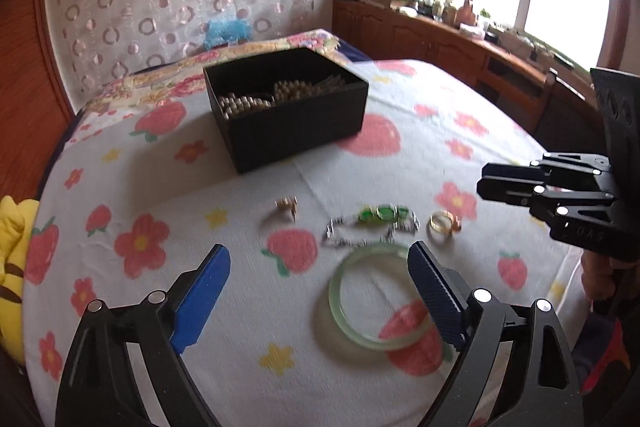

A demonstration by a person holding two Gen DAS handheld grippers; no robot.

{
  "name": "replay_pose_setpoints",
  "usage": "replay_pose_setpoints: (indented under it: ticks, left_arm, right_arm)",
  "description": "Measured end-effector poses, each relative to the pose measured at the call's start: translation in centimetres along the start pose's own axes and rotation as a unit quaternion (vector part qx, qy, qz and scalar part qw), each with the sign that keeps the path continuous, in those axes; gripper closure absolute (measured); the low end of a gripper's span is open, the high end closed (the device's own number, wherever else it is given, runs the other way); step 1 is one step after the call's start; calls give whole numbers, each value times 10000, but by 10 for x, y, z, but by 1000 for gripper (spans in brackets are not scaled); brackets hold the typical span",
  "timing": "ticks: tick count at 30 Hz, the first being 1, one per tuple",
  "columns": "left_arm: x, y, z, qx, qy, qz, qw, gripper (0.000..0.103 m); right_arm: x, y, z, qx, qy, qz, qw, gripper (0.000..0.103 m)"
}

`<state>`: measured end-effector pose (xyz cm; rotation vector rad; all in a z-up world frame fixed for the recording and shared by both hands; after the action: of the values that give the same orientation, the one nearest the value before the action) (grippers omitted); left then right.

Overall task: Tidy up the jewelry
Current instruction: 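Grasp the green-stone chain bracelet with the right gripper while the left opens around the jade bangle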

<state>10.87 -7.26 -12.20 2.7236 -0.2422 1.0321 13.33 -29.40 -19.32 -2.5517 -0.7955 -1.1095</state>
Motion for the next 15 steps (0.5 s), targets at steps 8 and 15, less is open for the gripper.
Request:
replay_pose_setpoints:
  ticks: [8, 15]
  left_arm:
    - [-17, 13, 3, -92, -224, 69, 9997, 13]
    - [-30, 31, 14, -125, -477, 212, 9986, 12]
  right_arm:
    - [-10, 0, 3, -121, 36, 15, 9999, 72]
    - [-13, 2, 2, -148, 98, 68, 9998, 72]
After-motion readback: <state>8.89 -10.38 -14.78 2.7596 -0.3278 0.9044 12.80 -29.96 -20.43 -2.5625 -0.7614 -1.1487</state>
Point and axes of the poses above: each gripper's, at about its wrist camera, not at the fingertips, and z roughly the way its jaws point, y to its right, x to its top, the point moved 5 cm from there along z, roughly the way its jaws point, and after that the axes turned 9 degrees about -z, right-handed, at the moved point
